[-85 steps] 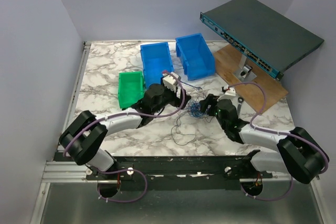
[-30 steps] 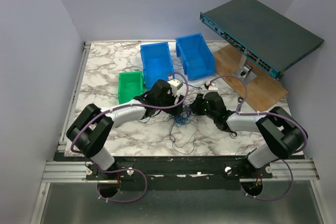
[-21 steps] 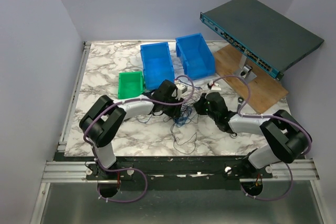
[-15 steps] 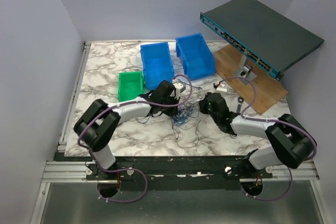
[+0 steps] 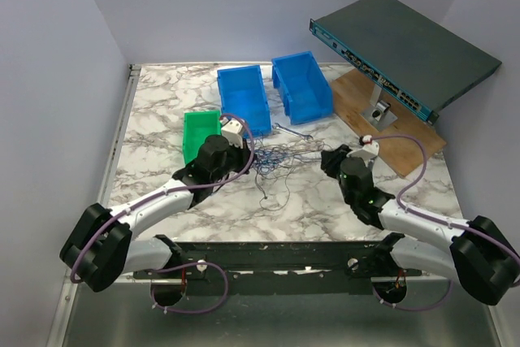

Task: Untangle the cables
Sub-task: Untie the cable.

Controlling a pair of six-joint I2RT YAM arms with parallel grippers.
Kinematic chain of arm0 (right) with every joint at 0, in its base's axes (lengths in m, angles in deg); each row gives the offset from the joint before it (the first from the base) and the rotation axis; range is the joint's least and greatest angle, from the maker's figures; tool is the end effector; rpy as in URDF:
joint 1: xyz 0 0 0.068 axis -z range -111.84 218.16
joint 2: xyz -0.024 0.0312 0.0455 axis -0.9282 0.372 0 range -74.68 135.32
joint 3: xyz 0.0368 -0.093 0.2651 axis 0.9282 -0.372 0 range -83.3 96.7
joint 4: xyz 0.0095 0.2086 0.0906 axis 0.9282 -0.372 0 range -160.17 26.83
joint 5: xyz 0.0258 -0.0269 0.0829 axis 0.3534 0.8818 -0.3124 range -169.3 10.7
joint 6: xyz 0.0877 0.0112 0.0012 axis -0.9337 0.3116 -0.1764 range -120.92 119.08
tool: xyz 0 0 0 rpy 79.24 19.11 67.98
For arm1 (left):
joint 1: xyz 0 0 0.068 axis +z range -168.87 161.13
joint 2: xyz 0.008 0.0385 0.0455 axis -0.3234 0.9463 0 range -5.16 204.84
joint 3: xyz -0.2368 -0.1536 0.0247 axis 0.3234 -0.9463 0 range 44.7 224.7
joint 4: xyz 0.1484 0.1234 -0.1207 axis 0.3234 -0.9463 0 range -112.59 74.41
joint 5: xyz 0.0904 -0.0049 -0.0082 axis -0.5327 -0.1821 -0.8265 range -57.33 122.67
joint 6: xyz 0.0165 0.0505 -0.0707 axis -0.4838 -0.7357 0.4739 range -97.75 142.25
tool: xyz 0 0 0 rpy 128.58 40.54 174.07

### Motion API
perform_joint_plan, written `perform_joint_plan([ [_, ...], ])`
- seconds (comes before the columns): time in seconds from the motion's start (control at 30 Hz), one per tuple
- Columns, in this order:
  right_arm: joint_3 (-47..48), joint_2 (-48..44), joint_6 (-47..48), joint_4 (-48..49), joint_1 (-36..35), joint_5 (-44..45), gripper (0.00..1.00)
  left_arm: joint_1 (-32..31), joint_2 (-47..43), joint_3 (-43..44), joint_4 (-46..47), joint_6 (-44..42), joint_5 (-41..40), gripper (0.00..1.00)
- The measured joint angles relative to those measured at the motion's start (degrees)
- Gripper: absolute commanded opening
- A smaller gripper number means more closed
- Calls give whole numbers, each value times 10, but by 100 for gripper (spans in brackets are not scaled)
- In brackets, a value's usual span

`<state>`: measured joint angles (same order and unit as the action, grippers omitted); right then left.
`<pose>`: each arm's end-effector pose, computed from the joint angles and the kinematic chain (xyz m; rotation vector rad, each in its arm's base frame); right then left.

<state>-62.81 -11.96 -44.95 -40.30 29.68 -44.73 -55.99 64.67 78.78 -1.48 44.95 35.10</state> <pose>0.1997 0.1017 0.2161 0.4903 1.8033 0.4258 0.2144 -0.1665 0.2422 0.2823 1.9997 -0.7213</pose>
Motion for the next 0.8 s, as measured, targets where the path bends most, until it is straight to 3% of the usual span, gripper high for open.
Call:
perform_joint_plan([
  [0.07, -24, -10, 39, 31, 8, -23, 79, 10, -3, -9, 6, -5, 1, 0],
  [0.13, -52, -12, 91, 71, 18, -78, 80, 21, -1, -14, 6, -10, 11, 0],
  [0.43, -74, 80, 187, 258, 23, -425, 68, 31, 31, -15, 36, -18, 121, 0],
  [0.7, -54, 127, 190, 298, 21, -523, 67, 23, 48, -15, 75, -16, 208, 0],
  [0.8, -44, 146, 190, 306, 18, -539, 56, 13, 56, -13, 88, -15, 232, 0],
])
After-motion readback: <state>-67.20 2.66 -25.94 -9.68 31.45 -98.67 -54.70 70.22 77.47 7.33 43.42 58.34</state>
